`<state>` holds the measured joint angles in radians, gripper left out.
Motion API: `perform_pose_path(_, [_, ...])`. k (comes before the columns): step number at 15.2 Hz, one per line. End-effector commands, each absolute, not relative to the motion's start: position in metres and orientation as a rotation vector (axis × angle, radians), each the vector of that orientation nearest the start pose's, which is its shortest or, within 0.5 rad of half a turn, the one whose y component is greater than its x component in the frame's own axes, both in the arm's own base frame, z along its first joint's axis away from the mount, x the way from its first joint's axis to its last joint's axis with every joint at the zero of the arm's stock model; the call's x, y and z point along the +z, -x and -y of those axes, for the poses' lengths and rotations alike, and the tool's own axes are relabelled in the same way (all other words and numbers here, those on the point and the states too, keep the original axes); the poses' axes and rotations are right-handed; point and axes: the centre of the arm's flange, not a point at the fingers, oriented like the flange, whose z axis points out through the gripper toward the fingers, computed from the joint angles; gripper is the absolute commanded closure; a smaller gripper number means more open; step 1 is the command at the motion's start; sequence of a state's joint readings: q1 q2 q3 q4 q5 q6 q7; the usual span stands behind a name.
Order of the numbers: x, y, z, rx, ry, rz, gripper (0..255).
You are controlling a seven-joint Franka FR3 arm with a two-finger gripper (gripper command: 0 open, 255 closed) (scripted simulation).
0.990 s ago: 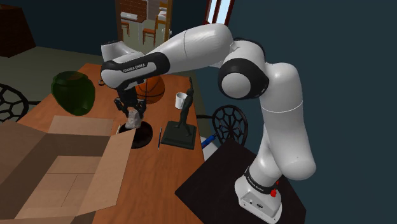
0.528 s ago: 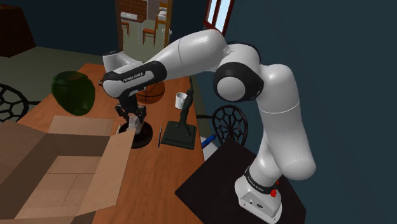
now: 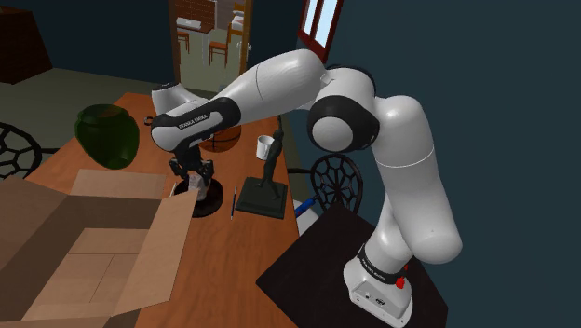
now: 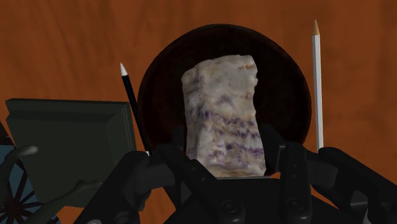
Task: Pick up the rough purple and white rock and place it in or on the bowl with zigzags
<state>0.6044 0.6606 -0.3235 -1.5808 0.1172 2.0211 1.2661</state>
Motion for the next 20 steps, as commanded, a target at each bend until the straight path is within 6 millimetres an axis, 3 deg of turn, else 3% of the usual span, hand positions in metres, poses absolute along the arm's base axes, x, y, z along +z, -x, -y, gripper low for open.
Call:
perform_pose_path(1, [0.252, -0.639, -0.22, 0.102, 2.931, -1.603, 255])
perform_pose_path(3, [0.252, -0.639, -0.22, 0.102, 2.931, -1.603, 255])
perform_pose_path(4, [0.252, -0.639, -0.22, 0.102, 2.931, -1.603, 0])
perform_pose_path(9, [0.252, -0.639, -0.22, 0.102, 2.931, -1.603, 0])
perform_pose_path(13, [0.301, -0.647, -0.228, 0.102, 2.931, -1.603, 0])
perform_pose_path(20, [0.301, -0.647, -0.228, 0.102, 2.931, -1.603, 0])
